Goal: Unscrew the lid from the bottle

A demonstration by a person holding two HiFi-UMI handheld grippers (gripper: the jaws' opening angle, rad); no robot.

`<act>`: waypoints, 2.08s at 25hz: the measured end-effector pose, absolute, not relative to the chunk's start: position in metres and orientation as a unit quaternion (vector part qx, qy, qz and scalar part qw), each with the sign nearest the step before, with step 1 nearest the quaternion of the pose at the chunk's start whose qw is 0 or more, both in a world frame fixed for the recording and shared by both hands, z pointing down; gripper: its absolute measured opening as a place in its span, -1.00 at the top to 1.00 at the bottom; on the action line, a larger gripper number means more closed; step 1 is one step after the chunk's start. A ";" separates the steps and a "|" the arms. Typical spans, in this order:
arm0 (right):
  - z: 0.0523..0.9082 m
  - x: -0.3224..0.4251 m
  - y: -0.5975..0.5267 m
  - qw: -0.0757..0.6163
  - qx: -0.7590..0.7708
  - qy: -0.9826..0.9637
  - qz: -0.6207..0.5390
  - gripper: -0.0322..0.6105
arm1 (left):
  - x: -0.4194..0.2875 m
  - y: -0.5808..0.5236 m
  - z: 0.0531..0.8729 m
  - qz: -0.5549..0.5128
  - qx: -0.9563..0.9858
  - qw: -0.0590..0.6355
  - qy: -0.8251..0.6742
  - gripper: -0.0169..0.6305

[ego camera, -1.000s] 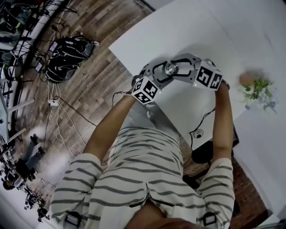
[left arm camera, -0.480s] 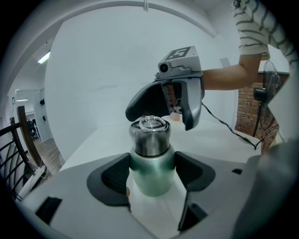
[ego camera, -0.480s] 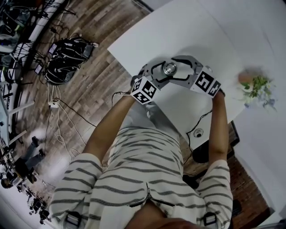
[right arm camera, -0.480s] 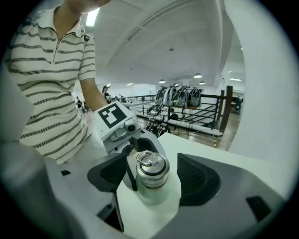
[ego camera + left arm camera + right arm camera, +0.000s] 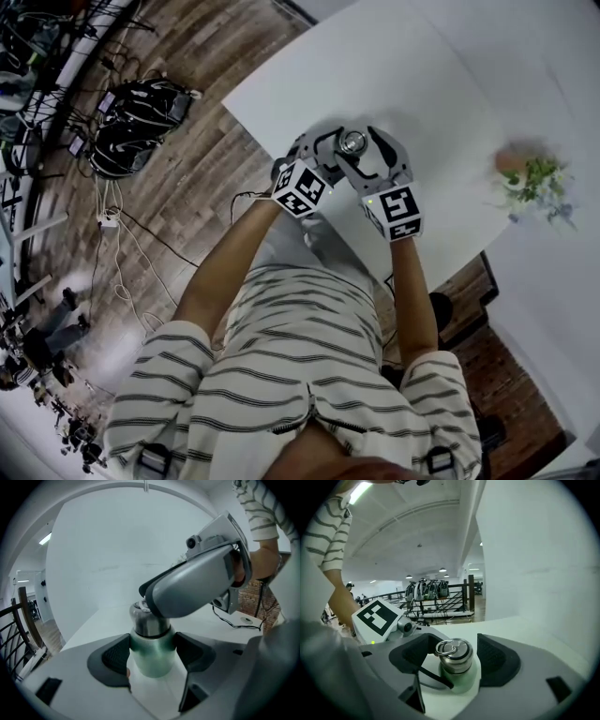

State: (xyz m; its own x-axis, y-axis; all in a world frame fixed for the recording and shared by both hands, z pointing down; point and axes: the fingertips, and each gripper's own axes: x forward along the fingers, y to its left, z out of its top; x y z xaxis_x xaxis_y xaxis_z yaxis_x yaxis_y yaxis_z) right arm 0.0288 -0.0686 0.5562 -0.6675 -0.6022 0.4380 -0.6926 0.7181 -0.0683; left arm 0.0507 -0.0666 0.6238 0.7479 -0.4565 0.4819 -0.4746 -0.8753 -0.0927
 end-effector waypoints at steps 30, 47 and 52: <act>0.568 0.035 -0.065 0.204 0.388 -0.887 0.142 0.12 | 0.050 -0.066 0.623 0.258 0.933 0.014 -0.249 0.00; 0.571 0.034 -0.059 0.310 0.129 -0.939 0.073 0.12 | 0.052 -0.065 0.626 0.264 0.933 0.013 -0.243 0.00; 0.571 0.033 -0.058 0.290 0.067 -0.953 0.050 0.12 | 0.050 -0.066 0.627 0.265 0.933 0.012 -0.242 0.00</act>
